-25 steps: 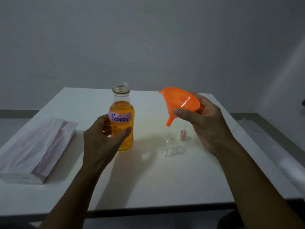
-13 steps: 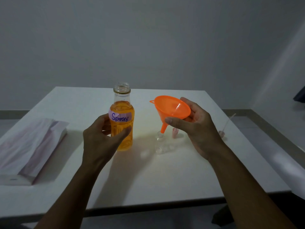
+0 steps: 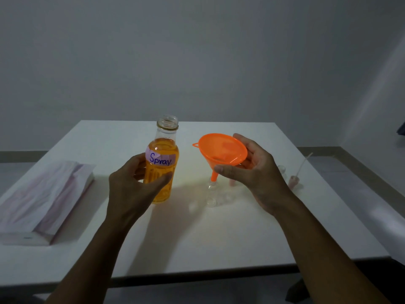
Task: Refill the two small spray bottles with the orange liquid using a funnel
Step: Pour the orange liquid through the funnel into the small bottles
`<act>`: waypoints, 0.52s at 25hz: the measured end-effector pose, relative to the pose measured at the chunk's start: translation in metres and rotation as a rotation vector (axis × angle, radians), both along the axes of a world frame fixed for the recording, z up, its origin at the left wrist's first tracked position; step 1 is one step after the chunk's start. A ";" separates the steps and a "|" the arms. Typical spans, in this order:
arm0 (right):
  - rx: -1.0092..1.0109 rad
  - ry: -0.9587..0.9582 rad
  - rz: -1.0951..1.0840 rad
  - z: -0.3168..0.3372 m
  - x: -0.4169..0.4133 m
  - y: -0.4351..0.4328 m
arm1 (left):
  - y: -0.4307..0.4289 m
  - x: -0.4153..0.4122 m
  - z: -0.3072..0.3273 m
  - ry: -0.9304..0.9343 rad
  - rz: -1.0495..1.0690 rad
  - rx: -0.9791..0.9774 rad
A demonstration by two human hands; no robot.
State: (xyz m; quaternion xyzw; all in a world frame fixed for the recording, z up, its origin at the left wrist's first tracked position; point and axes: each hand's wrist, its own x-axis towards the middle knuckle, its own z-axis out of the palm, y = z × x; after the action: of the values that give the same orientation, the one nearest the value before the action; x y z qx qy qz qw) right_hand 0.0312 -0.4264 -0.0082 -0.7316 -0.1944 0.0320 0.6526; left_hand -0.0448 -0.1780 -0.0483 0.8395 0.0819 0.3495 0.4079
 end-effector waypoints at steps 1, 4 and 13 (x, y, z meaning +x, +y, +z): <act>-0.005 -0.006 0.006 0.000 0.000 0.000 | 0.001 0.000 0.001 0.002 -0.009 0.026; -0.033 -0.033 0.023 -0.001 -0.001 -0.003 | 0.008 0.002 0.011 0.006 -0.044 0.131; -0.064 -0.048 0.059 -0.005 0.001 -0.001 | 0.027 0.017 0.077 0.003 -0.141 0.627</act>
State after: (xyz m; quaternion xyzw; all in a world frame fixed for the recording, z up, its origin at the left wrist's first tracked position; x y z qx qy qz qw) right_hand 0.0326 -0.4270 -0.0133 -0.7467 -0.2304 0.0398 0.6228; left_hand -0.0279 -0.1510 0.0290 0.9284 -0.0874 0.3275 0.1524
